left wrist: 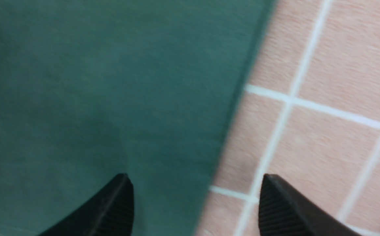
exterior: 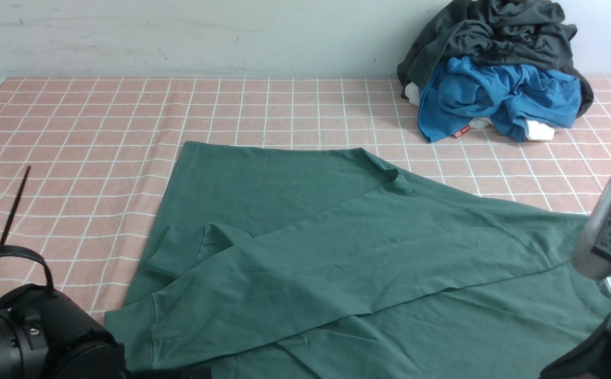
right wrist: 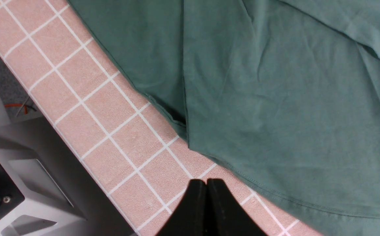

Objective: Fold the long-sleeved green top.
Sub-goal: Use both arms simultaneously to clamp the lower edge of the clothing fabric

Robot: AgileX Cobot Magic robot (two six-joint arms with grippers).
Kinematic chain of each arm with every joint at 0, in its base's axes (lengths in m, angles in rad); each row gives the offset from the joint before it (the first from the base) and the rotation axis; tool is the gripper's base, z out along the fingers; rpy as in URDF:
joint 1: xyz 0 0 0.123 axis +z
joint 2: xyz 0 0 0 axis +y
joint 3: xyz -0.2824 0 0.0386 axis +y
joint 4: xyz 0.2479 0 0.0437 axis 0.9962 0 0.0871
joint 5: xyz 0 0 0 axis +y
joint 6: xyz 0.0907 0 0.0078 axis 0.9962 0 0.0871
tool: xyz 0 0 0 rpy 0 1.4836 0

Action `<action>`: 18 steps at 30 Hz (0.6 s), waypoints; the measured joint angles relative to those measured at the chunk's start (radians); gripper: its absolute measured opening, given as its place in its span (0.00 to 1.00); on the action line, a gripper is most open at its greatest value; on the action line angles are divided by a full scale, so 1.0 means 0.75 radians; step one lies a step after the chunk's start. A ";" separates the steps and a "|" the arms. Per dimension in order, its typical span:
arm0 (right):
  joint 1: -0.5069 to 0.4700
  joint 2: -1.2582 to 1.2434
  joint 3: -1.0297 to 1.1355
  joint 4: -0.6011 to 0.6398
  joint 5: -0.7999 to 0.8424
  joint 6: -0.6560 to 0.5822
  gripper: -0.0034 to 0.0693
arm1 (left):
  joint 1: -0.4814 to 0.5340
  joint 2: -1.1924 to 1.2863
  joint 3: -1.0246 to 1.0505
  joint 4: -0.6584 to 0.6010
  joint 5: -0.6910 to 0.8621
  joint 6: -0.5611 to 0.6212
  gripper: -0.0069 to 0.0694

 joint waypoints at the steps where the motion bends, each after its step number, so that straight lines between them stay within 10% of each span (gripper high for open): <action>1: 0.000 0.000 0.000 -0.008 0.000 0.000 0.03 | 0.000 0.017 0.001 0.017 -0.023 -0.001 0.71; 18: 0.000 0.000 0.000 -0.017 0.002 0.000 0.03 | 0.000 0.055 0.001 0.181 -0.095 -0.258 0.57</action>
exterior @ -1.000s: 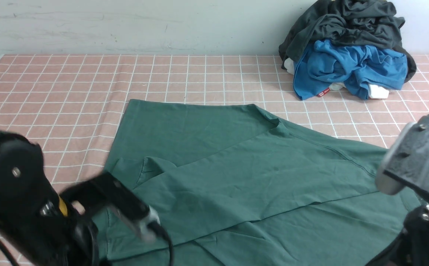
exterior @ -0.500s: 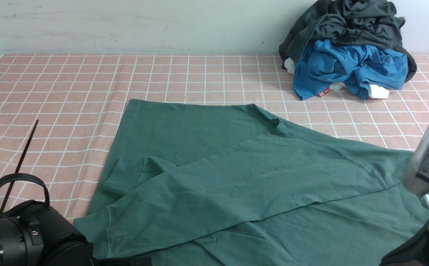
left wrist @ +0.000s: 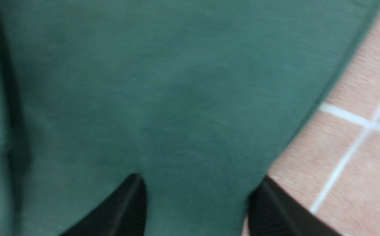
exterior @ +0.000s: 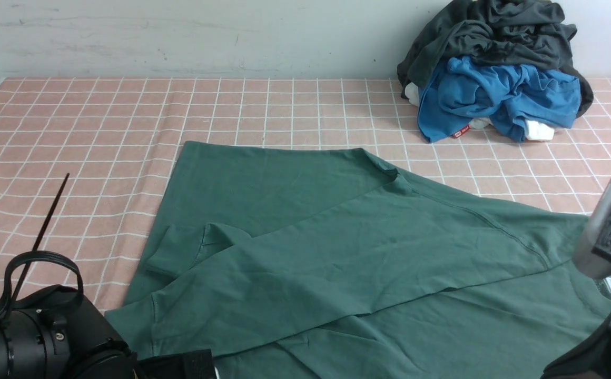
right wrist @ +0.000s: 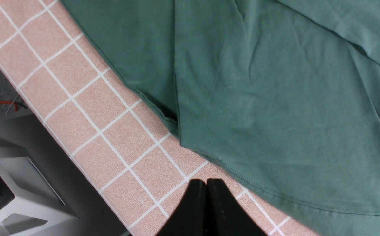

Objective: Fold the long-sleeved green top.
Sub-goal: Use both arms simultaneously to clamp the lower edge of the clothing fabric

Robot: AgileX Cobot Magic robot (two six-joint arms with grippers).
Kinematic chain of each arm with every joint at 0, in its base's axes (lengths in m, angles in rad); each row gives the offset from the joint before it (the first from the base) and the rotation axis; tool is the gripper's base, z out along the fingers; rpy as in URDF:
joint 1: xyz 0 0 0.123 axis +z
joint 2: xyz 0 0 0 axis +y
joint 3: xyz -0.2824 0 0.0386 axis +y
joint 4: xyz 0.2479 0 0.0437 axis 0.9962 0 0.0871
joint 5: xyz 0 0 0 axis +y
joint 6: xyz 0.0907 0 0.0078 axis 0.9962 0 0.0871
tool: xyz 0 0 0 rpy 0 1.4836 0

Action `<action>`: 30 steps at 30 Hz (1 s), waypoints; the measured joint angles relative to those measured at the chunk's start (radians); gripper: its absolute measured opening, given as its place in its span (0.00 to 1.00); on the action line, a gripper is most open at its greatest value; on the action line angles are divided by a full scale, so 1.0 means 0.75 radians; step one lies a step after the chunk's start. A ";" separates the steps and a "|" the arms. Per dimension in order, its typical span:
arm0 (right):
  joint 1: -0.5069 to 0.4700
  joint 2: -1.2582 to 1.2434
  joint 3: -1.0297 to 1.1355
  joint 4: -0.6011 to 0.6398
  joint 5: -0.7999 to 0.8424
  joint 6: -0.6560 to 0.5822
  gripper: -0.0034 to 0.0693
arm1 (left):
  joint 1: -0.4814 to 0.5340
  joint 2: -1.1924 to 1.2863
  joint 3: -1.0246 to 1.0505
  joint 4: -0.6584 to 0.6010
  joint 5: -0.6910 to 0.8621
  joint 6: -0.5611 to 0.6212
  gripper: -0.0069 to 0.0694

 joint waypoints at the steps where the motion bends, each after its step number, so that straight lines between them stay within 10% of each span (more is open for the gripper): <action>1: 0.000 0.000 0.000 0.000 0.000 0.000 0.03 | 0.000 0.000 0.000 0.019 -0.016 -0.048 0.51; 15: 0.000 0.000 0.000 0.001 0.000 -0.001 0.03 | 0.000 0.009 -0.047 0.073 -0.008 -0.153 0.13; 30: 0.000 0.002 0.117 -0.052 -0.004 -0.221 0.19 | 0.000 -0.037 -0.108 -0.008 0.356 -0.261 0.10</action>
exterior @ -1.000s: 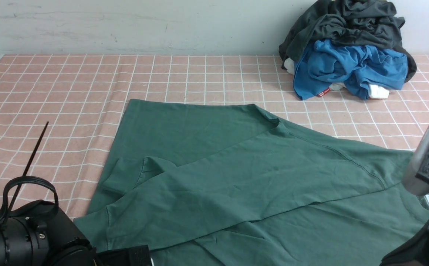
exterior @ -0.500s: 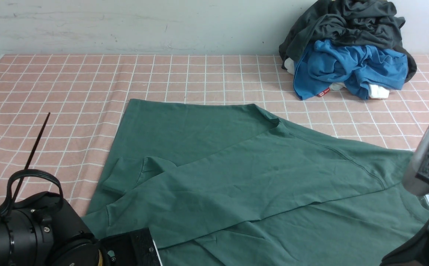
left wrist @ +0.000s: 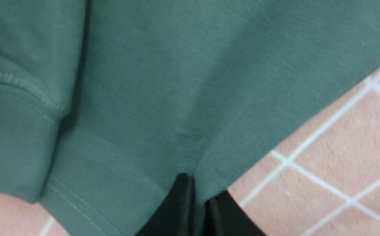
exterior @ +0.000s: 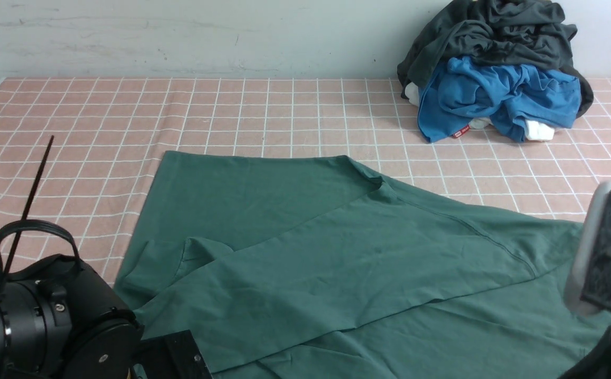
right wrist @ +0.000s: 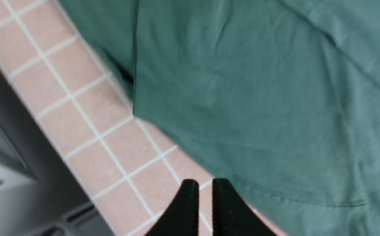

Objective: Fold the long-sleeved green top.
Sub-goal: Use both arms simultaneously to clamp the lower edge of the clothing fabric

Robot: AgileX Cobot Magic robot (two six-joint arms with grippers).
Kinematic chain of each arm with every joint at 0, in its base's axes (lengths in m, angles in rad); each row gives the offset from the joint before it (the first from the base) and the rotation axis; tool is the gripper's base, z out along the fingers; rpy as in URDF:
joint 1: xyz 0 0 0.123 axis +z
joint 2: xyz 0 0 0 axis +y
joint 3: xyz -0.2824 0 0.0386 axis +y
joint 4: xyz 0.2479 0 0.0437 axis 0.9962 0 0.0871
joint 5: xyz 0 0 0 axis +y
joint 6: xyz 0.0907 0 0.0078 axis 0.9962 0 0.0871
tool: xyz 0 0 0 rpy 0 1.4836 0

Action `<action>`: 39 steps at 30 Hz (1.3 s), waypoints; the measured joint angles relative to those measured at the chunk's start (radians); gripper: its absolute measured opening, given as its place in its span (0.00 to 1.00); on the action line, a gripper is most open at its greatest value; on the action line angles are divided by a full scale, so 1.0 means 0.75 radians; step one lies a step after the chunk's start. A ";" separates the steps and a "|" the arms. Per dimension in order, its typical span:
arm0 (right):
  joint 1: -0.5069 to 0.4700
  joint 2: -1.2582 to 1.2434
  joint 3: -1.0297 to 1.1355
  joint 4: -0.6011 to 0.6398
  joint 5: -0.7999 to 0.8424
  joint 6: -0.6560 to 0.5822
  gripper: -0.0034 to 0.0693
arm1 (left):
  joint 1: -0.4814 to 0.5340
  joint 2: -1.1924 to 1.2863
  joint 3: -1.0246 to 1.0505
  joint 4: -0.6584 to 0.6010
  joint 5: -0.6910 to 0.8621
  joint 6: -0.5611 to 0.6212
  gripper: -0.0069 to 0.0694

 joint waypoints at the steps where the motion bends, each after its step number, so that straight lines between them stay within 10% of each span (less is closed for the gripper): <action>1: 0.000 0.002 0.041 0.003 0.000 -0.028 0.23 | 0.000 -0.010 0.005 -0.001 0.004 -0.005 0.10; 13: 0.000 0.158 0.312 -0.313 -0.418 -0.137 0.67 | 0.000 -0.050 0.019 -0.024 -0.003 -0.006 0.10; 31: 0.000 0.689 0.312 -0.540 -0.508 -0.138 0.67 | 0.000 -0.050 0.019 -0.052 -0.032 -0.006 0.10; 39: 0.004 0.740 0.307 -0.560 -0.513 -0.166 0.50 | 0.000 -0.050 0.019 -0.054 -0.034 -0.006 0.10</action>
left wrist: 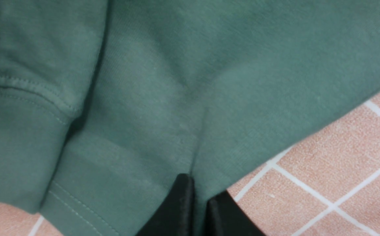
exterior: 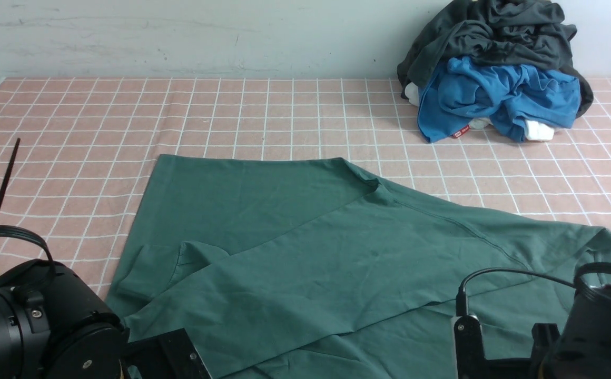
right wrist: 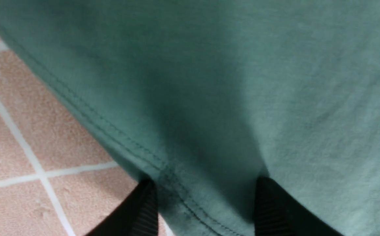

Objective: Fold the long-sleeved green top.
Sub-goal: Use both arms simultaneously to clamp the lower edge of the clothing fabric

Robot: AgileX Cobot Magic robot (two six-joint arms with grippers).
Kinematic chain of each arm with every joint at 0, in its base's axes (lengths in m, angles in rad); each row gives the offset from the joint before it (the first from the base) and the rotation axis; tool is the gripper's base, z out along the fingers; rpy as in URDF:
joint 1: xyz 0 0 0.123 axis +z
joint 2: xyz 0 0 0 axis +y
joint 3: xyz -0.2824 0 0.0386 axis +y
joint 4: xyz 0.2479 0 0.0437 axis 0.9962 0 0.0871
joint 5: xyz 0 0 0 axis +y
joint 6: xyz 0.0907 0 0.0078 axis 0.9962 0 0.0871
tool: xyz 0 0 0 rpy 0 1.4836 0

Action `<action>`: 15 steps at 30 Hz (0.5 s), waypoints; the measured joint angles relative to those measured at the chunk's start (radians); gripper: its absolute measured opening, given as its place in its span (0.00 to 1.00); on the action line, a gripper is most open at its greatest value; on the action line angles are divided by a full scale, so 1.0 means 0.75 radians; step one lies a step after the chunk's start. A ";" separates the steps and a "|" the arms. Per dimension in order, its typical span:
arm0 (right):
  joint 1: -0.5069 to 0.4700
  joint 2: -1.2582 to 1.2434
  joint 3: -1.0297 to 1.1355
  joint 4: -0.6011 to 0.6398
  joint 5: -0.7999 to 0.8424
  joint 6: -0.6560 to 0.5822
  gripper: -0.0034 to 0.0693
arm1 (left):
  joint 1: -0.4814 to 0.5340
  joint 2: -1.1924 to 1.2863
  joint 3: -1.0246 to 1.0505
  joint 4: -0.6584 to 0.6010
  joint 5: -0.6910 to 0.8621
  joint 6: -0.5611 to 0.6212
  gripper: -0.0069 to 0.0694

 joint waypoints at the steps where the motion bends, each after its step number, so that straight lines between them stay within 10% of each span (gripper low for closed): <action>1: 0.000 0.001 0.000 -0.002 0.000 -0.001 0.48 | 0.000 0.000 0.000 0.000 0.000 0.000 0.10; 7: 0.000 -0.019 0.003 -0.040 -0.023 -0.003 0.10 | 0.000 0.000 0.000 0.000 0.005 0.000 0.10; 15: -0.018 -0.195 -0.053 -0.041 0.084 -0.003 0.07 | 0.000 0.000 -0.186 0.049 0.155 0.000 0.10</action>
